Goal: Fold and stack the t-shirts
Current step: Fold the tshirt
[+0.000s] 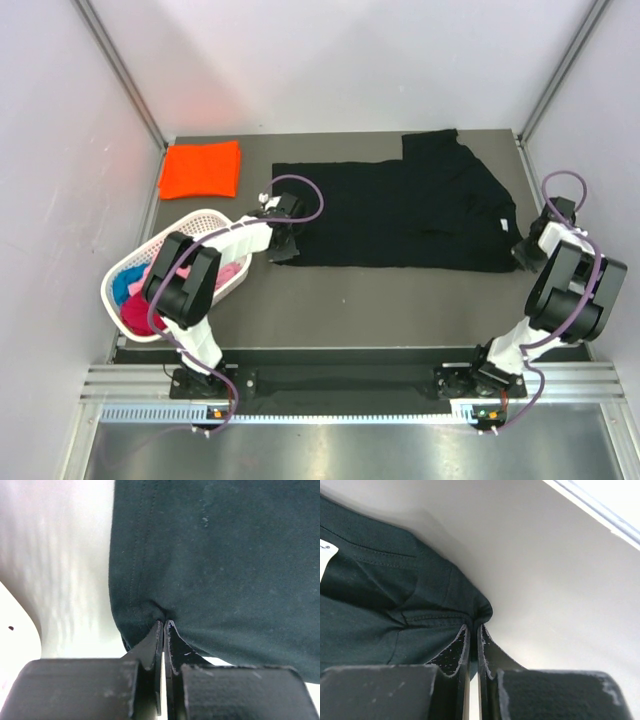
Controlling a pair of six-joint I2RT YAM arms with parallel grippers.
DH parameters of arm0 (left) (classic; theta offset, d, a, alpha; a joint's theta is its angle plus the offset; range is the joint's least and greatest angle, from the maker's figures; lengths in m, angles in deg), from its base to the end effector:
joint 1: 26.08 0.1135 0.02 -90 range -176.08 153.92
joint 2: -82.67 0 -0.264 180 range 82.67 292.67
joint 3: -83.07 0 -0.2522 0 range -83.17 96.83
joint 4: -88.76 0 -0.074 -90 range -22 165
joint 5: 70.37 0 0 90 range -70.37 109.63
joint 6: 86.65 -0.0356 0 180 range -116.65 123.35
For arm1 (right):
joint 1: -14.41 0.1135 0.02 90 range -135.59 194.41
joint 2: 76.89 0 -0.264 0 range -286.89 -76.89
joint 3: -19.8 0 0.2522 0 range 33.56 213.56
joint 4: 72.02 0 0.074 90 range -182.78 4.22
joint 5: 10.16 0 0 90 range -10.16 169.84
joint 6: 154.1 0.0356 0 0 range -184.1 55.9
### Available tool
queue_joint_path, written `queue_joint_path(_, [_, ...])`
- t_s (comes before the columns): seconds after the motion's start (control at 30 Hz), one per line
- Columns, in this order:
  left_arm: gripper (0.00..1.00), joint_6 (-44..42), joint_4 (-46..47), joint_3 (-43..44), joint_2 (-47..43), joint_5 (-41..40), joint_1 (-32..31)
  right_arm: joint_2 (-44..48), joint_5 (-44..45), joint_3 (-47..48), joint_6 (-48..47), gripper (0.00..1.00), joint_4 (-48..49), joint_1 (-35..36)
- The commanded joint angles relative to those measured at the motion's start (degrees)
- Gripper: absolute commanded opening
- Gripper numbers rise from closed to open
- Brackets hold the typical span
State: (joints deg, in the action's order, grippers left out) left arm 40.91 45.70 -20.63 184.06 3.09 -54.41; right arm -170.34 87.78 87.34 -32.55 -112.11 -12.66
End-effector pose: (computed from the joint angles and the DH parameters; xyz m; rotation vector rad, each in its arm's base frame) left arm 0.3048 -0.1528 0.1650 -0.2892 2.6527 0.0454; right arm 0.2713 -0.1442 0.1670 1.3632 2.3464 -0.1656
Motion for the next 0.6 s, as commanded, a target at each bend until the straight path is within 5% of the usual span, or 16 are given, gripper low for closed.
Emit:
queue_joint_path(0.0, [0.0, 0.6, -5.0, -1.9, -1.4, -4.7, -0.9, 4.4, 5.6, 0.5, -1.8, 0.0, -4.2, -1.3])
queue_joint_path(0.43, [0.0, 3.3, -10.4, -4.8, -7.1, -7.4, -5.1, 8.4, 8.3, -1.6, -2.9, 0.0, -6.6, -3.1])
queue_joint_path(0.57, [0.28, 3.4, -12.9, -3.0, -8.0, -8.0, -5.9, 8.5, 8.3, -1.5, -2.9, 0.11, -7.1, -3.1])
